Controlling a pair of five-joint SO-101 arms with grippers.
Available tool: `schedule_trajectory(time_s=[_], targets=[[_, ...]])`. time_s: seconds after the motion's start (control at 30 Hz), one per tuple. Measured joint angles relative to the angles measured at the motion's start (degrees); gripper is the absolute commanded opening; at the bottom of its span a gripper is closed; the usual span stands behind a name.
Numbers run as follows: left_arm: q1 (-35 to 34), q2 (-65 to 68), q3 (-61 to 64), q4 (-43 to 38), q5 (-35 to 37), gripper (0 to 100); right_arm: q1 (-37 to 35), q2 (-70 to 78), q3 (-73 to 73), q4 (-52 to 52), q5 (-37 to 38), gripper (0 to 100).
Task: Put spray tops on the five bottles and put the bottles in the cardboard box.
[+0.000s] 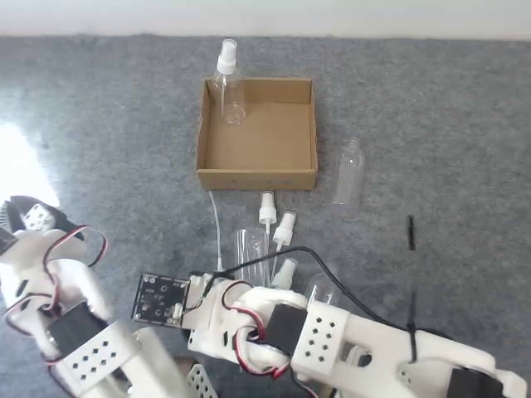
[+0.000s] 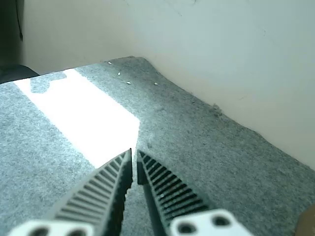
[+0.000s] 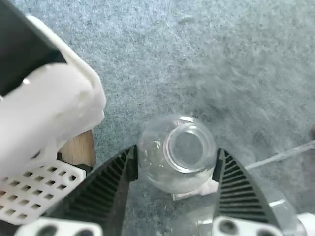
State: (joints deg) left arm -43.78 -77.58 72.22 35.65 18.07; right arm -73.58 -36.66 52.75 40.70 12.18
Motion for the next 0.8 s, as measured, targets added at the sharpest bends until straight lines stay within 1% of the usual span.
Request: schedule_trajectory(time_s=[0.17,0.3,0.57,0.8], targets=[[0.0,0.0,0.0,0.0,0.0,2,2.8,-6.9,-3.2,9.2,0.0,16.9],[0.0,0.0,0.0,0.0,0.0,2,4.1,-9.2,-3.2,12.3,0.0,13.6],[0.0,0.0,0.0,0.0,0.0,2,9.3,-9.5,-4.0,16.0,1.9,13.7],[0.0,0.0,0.0,0.0,0.0,2,10.3,-9.5,-7.0,21.3,2.2,13.8]])
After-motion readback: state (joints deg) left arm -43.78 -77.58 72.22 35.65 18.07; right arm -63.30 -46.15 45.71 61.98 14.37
